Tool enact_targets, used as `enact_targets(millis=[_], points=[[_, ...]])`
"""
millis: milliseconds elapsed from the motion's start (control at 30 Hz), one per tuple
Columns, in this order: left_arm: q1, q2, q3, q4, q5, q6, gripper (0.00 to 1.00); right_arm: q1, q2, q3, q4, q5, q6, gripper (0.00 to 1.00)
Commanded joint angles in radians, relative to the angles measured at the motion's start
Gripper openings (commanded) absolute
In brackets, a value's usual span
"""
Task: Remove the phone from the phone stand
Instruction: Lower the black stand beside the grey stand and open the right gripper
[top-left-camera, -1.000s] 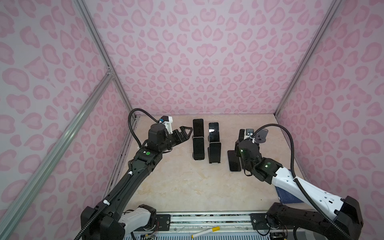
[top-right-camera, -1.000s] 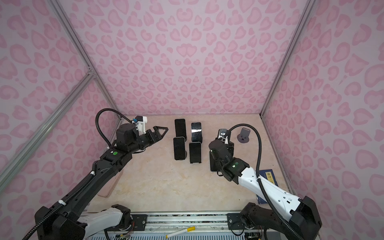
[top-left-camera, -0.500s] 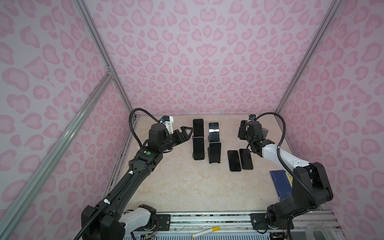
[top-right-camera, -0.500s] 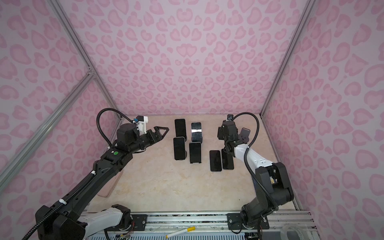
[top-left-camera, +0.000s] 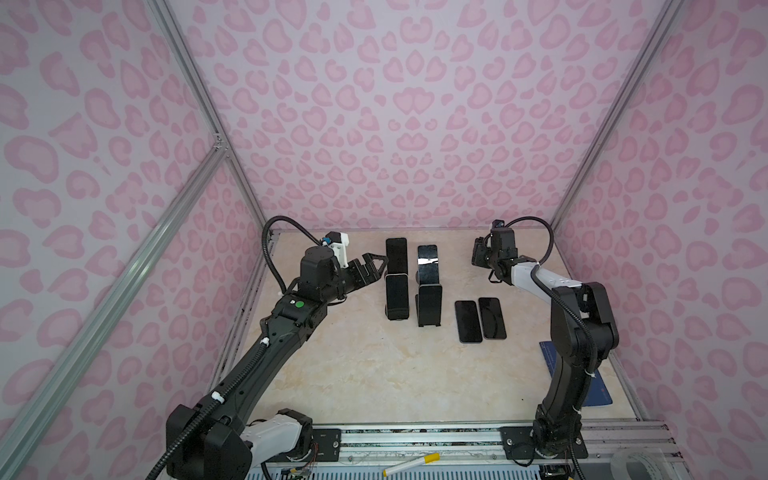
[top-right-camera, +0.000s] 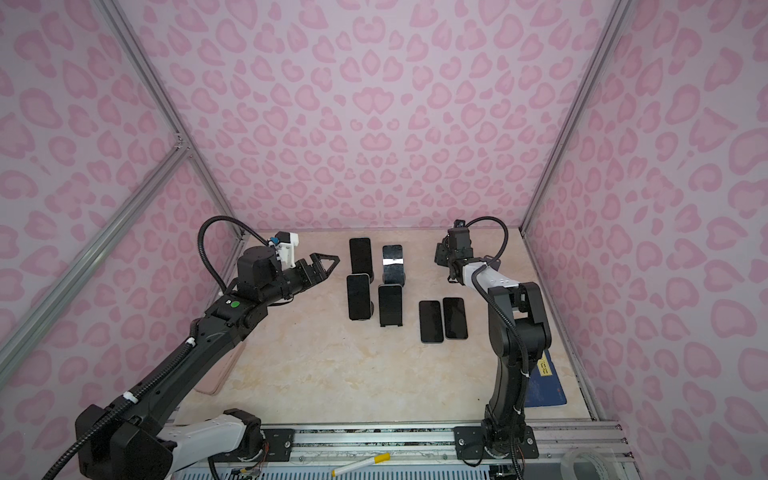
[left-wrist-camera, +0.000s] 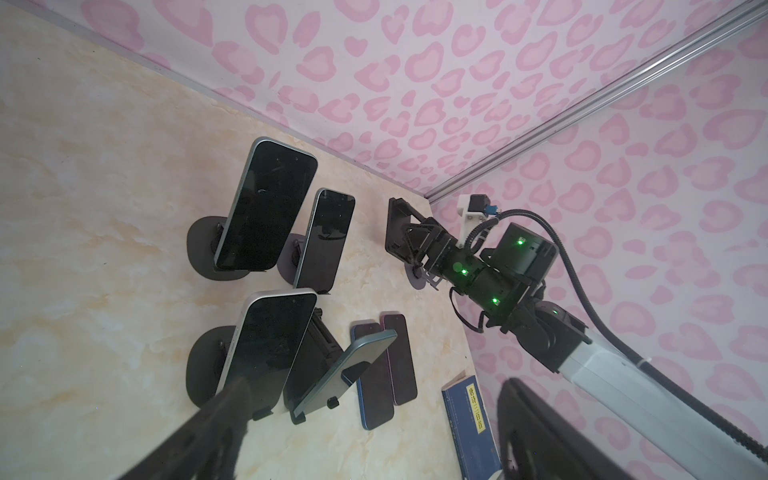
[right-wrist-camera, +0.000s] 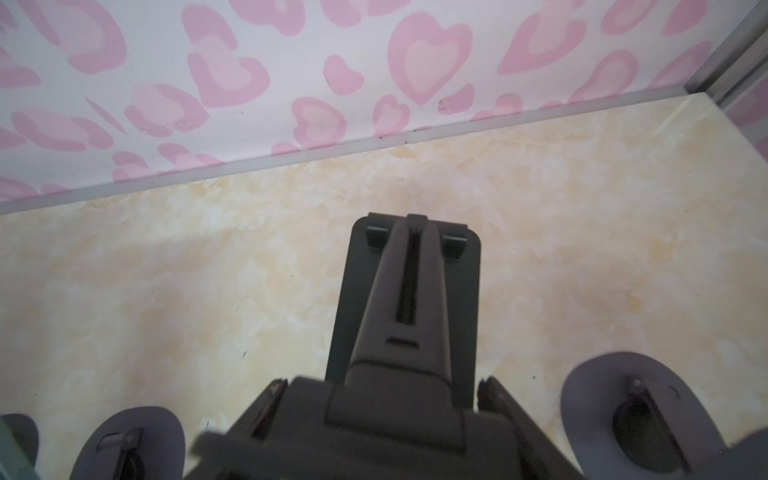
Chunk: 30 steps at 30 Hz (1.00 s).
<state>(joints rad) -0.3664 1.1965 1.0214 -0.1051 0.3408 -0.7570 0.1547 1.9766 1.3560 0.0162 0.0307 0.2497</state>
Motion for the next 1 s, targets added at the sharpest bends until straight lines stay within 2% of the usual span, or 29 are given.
enact_targets(millis=[0,233,367,600,833,967], points=[[0.004,0.001,0.006,0.024,0.004,0.018,0.96,-0.006,0.046,0.051,-0.076,0.004,-0.017,0.65],[0.015,0.011,0.008,0.030,0.022,0.006,0.96,-0.023,0.146,0.236,-0.321,-0.006,-0.024,0.66],[0.023,0.003,0.004,0.025,0.009,0.001,0.96,-0.033,0.139,0.218,-0.328,0.026,0.021,0.66],[0.046,-0.037,-0.023,0.042,-0.031,-0.019,0.96,-0.049,0.159,0.219,-0.386,-0.008,0.073,0.66],[0.050,-0.037,-0.023,0.042,-0.028,-0.020,0.96,-0.047,0.124,0.169,-0.378,-0.030,0.089,0.76],[0.050,-0.041,-0.024,0.044,-0.026,-0.021,0.96,-0.044,0.054,0.150,-0.389,-0.013,0.090,0.86]])
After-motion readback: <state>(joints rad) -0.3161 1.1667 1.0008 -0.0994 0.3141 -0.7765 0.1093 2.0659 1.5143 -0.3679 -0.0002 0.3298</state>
